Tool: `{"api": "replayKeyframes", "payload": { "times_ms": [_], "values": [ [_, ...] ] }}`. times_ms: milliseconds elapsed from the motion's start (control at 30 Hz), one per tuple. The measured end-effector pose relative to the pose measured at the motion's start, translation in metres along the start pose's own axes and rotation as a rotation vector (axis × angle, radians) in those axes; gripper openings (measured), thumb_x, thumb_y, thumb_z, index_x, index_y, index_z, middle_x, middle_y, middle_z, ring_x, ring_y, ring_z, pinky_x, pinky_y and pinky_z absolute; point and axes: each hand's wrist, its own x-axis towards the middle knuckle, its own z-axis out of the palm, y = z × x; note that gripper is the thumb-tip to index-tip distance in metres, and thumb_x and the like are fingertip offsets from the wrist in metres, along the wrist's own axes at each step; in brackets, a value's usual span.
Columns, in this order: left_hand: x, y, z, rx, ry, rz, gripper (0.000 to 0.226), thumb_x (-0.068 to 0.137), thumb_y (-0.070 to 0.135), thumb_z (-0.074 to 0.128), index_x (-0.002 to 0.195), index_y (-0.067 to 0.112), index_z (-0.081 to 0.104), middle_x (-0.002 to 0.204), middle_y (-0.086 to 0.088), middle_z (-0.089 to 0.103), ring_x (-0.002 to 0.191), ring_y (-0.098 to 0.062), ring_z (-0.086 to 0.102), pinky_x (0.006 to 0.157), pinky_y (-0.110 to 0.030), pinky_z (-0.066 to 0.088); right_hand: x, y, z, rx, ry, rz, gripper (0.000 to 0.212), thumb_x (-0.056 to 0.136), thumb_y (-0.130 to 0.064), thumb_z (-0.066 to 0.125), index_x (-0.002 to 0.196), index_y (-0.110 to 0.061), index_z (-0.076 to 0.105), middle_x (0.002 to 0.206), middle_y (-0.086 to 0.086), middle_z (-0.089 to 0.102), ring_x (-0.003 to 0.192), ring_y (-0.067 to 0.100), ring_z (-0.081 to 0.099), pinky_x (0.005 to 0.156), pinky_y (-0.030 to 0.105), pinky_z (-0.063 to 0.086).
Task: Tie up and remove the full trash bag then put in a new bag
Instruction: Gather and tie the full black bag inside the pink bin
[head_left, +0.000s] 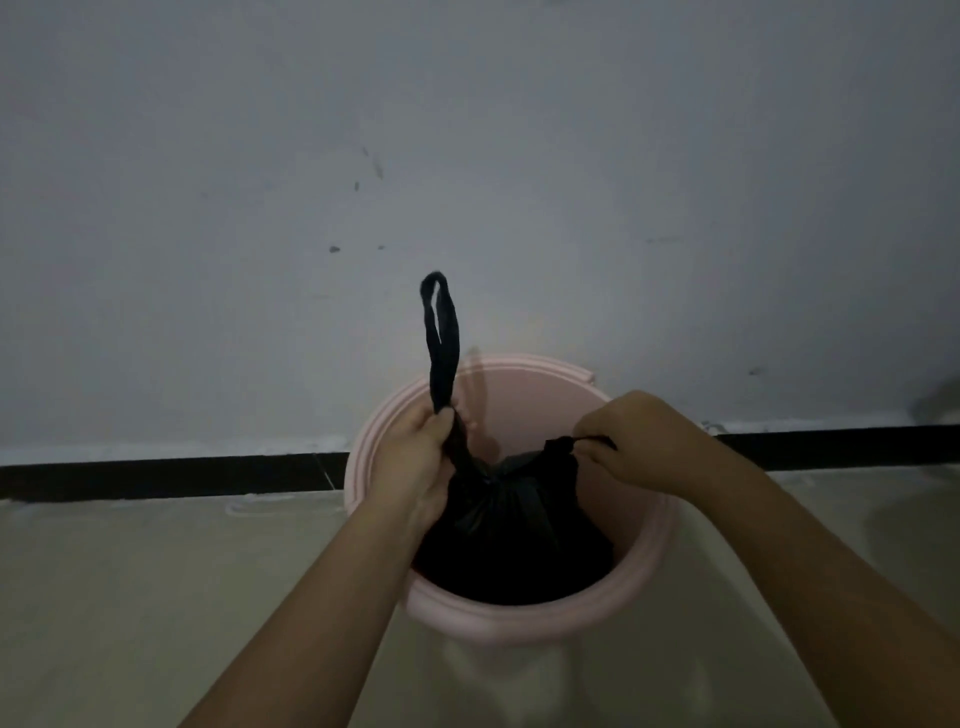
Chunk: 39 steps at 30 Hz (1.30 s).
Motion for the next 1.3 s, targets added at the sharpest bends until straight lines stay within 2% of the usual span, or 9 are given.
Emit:
{"api": "replayKeyframes", "payload": {
  "times_ms": [133, 233, 367, 533, 633, 867, 1000, 1200, 1300],
  "values": [
    [-0.001, -0.002, 0.003, 0.103, -0.065, 0.034, 0.032, 0.097, 0.023, 0.032, 0.074, 0.022, 0.054, 0.046, 0.005, 0.055, 0.045, -0.005, 0.053, 0.052, -0.022, 0.040, -0.004, 0.000, 0.000, 0.006, 0.100, -0.053, 0.034, 0.078, -0.025, 0.050, 0.068, 0.001, 0.068, 0.063, 0.020, 0.071, 0.058, 0.030, 0.063, 0.052, 0.027, 0.033],
    [0.004, -0.005, 0.007, 0.266, -0.079, 0.035, 0.031, 0.098, 0.027, 0.027, 0.077, 0.022, 0.049, 0.056, 0.000, 0.029, 0.027, 0.001, 0.031, 0.036, -0.014, 0.030, -0.008, -0.001, -0.005, 0.064, 0.194, -0.155, 0.037, 0.075, -0.030, 0.046, 0.062, -0.006, 0.070, 0.051, 0.008, 0.070, 0.049, 0.016, 0.056, 0.049, 0.021, 0.036],
    [0.005, 0.001, 0.012, 0.590, -0.322, -0.117, 0.012, 0.092, 0.018, 0.045, 0.081, 0.021, 0.050, 0.059, 0.003, 0.035, 0.035, -0.002, 0.033, 0.031, -0.010, 0.022, -0.014, -0.005, -0.012, 0.056, 0.228, -0.155, 0.035, 0.075, -0.027, 0.045, 0.066, -0.007, 0.072, 0.055, 0.007, 0.072, 0.044, 0.016, 0.060, 0.052, 0.023, 0.042],
    [0.001, -0.008, 0.021, 1.218, -0.558, 0.225, 0.016, 0.080, 0.021, 0.065, 0.093, 0.011, 0.064, 0.072, 0.003, 0.057, 0.049, 0.008, 0.051, 0.043, -0.004, 0.036, -0.013, -0.010, -0.013, 0.060, 0.244, -0.169, 0.030, 0.073, -0.021, 0.045, 0.069, -0.004, 0.069, 0.055, 0.010, 0.071, 0.059, 0.016, 0.055, 0.053, 0.020, 0.040],
    [-0.005, -0.017, 0.032, 1.482, -0.467, 0.386, 0.026, 0.085, 0.036, 0.057, 0.075, 0.012, 0.058, 0.080, -0.013, 0.065, 0.072, -0.021, 0.061, 0.042, -0.023, 0.028, -0.016, -0.008, -0.011, 0.124, 0.251, -0.142, 0.028, 0.074, -0.019, 0.045, 0.073, -0.005, 0.069, 0.058, 0.010, 0.071, 0.055, 0.016, 0.056, 0.053, 0.016, 0.040],
    [0.000, -0.019, 0.028, 1.328, -0.316, 0.474, 0.032, 0.091, 0.019, 0.046, 0.080, -0.008, 0.060, 0.086, -0.027, 0.067, 0.077, -0.033, 0.061, 0.049, -0.028, 0.018, -0.016, 0.001, -0.007, 0.471, 0.535, 0.030, 0.030, 0.074, -0.026, 0.051, 0.092, -0.008, 0.068, 0.071, 0.003, 0.069, 0.071, -0.004, 0.062, 0.068, 0.000, 0.044],
    [0.006, -0.011, 0.020, 1.193, -0.279, 0.368, 0.042, 0.092, 0.015, 0.046, 0.051, 0.007, 0.050, 0.054, -0.004, 0.052, 0.048, -0.011, 0.046, 0.036, -0.020, 0.026, -0.018, 0.011, -0.005, 0.700, 0.862, 0.356, 0.028, 0.077, -0.028, 0.048, 0.093, -0.010, 0.063, 0.067, -0.023, 0.066, 0.069, -0.015, 0.059, 0.071, 0.003, 0.045],
    [0.006, -0.007, 0.013, 1.178, -0.459, 0.377, 0.051, 0.092, 0.012, 0.047, 0.043, 0.020, 0.034, 0.045, 0.007, 0.036, 0.029, 0.004, 0.040, 0.035, -0.013, 0.026, -0.008, -0.006, 0.005, 0.435, 0.031, 0.209, 0.058, 0.066, -0.022, 0.046, 0.123, -0.016, 0.049, 0.130, 0.003, 0.046, 0.124, 0.016, 0.038, 0.102, 0.031, 0.032],
    [0.003, -0.004, 0.011, 1.234, -0.478, 0.441, 0.044, 0.092, 0.014, 0.047, 0.048, 0.018, 0.042, 0.045, 0.007, 0.041, 0.034, 0.005, 0.044, 0.037, -0.012, 0.028, 0.002, -0.012, 0.011, 0.330, -0.032, 0.159, 0.043, 0.071, -0.020, 0.038, 0.106, -0.005, 0.061, 0.102, 0.021, 0.064, 0.086, 0.025, 0.055, 0.079, 0.020, 0.044]
  ]
}}
